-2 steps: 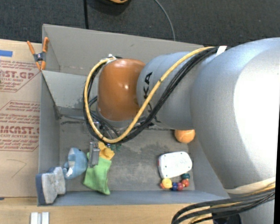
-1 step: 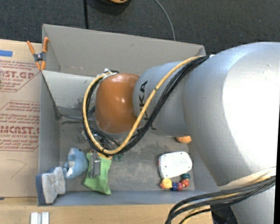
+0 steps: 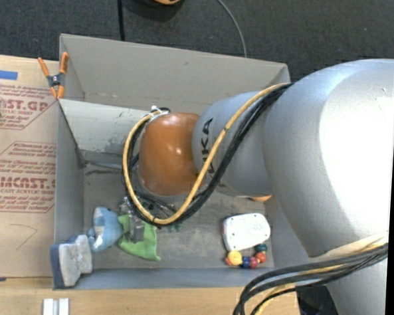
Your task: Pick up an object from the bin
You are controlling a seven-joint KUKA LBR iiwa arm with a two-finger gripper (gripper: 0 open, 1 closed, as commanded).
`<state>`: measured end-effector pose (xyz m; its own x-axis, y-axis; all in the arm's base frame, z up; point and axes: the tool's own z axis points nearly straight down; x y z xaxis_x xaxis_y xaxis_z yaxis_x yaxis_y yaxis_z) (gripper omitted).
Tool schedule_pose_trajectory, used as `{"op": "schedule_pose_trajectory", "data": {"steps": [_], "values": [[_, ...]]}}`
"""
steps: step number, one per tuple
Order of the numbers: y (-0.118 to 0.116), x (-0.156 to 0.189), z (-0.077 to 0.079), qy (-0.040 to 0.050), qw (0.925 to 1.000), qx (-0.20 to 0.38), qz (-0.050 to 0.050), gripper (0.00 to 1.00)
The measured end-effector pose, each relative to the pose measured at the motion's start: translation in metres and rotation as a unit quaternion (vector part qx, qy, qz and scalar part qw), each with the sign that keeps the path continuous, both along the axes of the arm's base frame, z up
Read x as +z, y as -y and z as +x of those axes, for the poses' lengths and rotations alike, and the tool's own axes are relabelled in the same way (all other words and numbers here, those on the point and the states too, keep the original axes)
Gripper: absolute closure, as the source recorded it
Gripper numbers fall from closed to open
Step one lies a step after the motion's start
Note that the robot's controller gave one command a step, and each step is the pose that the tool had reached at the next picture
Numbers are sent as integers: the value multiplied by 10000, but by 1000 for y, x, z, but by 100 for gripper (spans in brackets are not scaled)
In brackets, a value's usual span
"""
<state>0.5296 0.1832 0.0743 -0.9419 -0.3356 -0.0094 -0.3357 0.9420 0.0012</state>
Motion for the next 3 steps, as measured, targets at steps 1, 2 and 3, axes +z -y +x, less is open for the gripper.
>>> {"op": "schedule_pose_trajectory", "data": {"steps": [1,2,3], "values": [[0,0,0,0,10000,0,1,100],[16,109,-4,9,9999,109,6,100],[16,109,-4,8,9999,110,7,100]]}}
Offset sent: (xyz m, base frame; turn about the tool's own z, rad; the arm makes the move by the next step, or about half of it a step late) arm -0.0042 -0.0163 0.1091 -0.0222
